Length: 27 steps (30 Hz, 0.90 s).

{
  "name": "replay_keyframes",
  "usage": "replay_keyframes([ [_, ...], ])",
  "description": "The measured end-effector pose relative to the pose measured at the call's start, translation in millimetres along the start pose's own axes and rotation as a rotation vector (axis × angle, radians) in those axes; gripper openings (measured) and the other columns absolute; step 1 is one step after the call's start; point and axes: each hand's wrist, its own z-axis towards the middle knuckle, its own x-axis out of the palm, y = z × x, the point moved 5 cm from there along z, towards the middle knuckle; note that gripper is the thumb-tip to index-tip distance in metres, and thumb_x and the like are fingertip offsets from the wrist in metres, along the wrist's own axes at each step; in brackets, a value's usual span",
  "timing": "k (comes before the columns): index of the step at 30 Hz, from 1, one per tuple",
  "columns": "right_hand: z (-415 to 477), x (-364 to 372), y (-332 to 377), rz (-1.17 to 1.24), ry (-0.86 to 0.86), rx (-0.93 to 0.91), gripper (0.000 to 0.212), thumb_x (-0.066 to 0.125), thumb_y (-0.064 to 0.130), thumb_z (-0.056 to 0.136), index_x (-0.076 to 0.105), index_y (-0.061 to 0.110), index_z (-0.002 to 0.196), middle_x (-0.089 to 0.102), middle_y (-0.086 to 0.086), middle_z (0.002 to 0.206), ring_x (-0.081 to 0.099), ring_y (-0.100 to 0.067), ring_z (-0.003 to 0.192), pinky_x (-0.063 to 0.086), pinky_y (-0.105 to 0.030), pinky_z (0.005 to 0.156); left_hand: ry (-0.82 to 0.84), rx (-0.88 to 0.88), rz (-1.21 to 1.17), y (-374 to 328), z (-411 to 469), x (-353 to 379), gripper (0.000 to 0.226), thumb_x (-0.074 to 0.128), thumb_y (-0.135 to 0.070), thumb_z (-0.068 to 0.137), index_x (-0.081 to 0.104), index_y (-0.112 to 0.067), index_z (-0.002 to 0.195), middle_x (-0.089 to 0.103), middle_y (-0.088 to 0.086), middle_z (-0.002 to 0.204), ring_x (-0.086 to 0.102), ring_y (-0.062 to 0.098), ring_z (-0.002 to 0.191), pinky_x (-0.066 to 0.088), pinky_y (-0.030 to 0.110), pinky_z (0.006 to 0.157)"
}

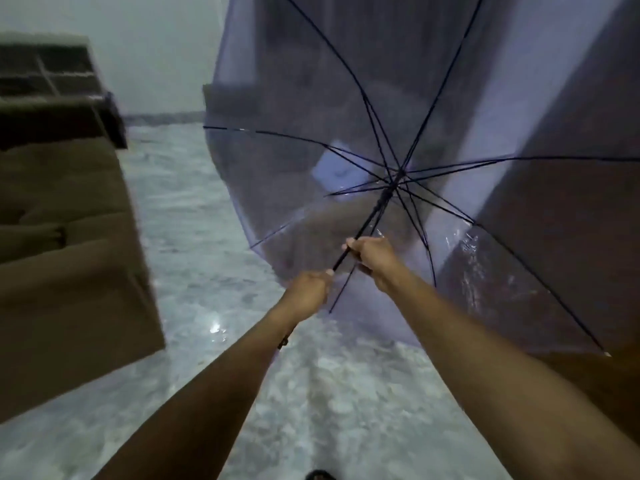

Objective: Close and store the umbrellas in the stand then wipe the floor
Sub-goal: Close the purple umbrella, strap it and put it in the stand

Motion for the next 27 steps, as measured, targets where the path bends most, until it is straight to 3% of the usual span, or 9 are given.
replay_keyframes([
  [3,-51.7,-55.9,10.2,0.026,-0.188,-0.032,0.028,0.068,0.017,0.090,0.072,-0.010,0.095,0.065,-0.016,0.084,0.049,-0.021,0.071,0.037,-0.034,0.065,0.096,0.136,0.115,-24.8,-21.8,31.3,0.049,0.045,-0.034,0.103,0.044,-0.017,0.057,0.044,-0.002,0.055,0.040,0.017,0.054,0.027,0.031,0.056],
  [6,-103.6,-103.8,5.8,0.123,-0.321,-0.033,0.018,0.065,0.014,0.094,0.073,-0.002,0.093,0.070,-0.014,0.088,0.057,-0.020,0.069,0.041,-0.029,0.062,0.214,0.248,0.211,-47.6,-45.0,71.0,0.041,0.042,-0.031,0.104,0.048,-0.018,0.066,0.049,-0.001,0.064,0.045,0.022,0.067,0.029,0.034,0.058],
  [9,-153.6,-157.3,1.4,0.205,-0.434,-0.050,0.012,0.064,0.016,0.095,0.072,0.007,0.095,0.072,-0.004,0.081,0.060,-0.009,0.057,0.040,-0.017,0.048,0.313,0.258,0.195,-76.7,-81.1,115.8,0.028,0.040,-0.023,0.104,0.045,-0.030,0.078,0.047,-0.006,0.079,0.042,0.018,0.081,0.037,0.011,0.054],
  [11,-192.2,-197.9,4.3,0.266,-0.525,-0.078,0.010,0.063,0.013,0.097,0.068,0.007,0.091,0.070,-0.004,0.076,0.056,-0.006,0.044,0.033,-0.016,0.039,0.420,0.325,0.194,-99.4,-115.0,147.1,0.043,0.045,-0.031,0.103,0.037,-0.026,0.061,0.038,-0.005,0.059,0.037,0.022,0.062,0.033,0.031,0.052],
  [14,-250.4,-256.6,11.3,0.364,-0.663,-0.109,0.013,0.054,0.011,0.101,0.063,0.009,0.092,0.065,-0.005,0.077,0.052,-0.013,0.051,0.033,-0.023,0.049,0.515,0.362,0.120,-126.1,-157.6,184.4,0.056,0.048,-0.044,0.099,0.030,-0.023,0.051,0.027,-0.006,0.046,0.025,0.020,0.046,0.018,0.035,0.054],
  [17,-301.8,-314.4,17.8,0.474,-0.807,-0.178,0.020,0.049,0.013,0.102,0.062,0.009,0.087,0.072,-0.012,0.097,0.055,-0.020,0.061,0.037,-0.027,0.053,0.604,0.448,0.113,-149.0,-196.2,218.8,0.057,0.047,-0.043,0.100,0.031,-0.023,0.050,0.027,-0.009,0.041,0.027,0.016,0.041,0.019,0.034,0.055],
  [21,-365.7,-377.1,27.8,0.678,-0.916,-0.246,0.016,0.040,0.019,0.105,0.054,0.010,0.108,0.075,-0.012,0.107,0.065,-0.020,0.061,0.045,-0.025,0.051,0.697,0.562,0.151,-170.4,-243.6,260.1,0.051,0.048,-0.046,0.099,0.040,-0.023,0.054,0.039,-0.008,0.046,0.036,0.016,0.046,0.026,0.034,0.060],
  [25,-416.9,-435.4,29.5,0.813,-0.920,-0.345,0.030,0.035,0.030,0.109,0.052,0.006,0.109,0.068,-0.012,0.092,0.065,-0.021,0.061,0.050,-0.022,0.042,0.759,0.626,0.087,-192.5,-294.3,296.6,0.044,0.051,-0.044,0.099,0.058,-0.017,0.065,0.045,-0.005,0.052,0.041,0.016,0.053,0.030,0.035,0.067],
  [27,-443.4,-467.3,28.3,0.846,-0.938,-0.392,0.033,0.039,0.036,0.108,0.055,0.009,0.097,0.066,-0.007,0.079,0.065,-0.017,0.056,0.052,-0.020,0.044,0.796,0.668,0.103,-200.4,-320.9,312.6,0.046,0.048,-0.038,0.102,0.064,-0.017,0.064,0.040,-0.008,0.050,0.037,0.010,0.051,0.026,0.034,0.064],
])
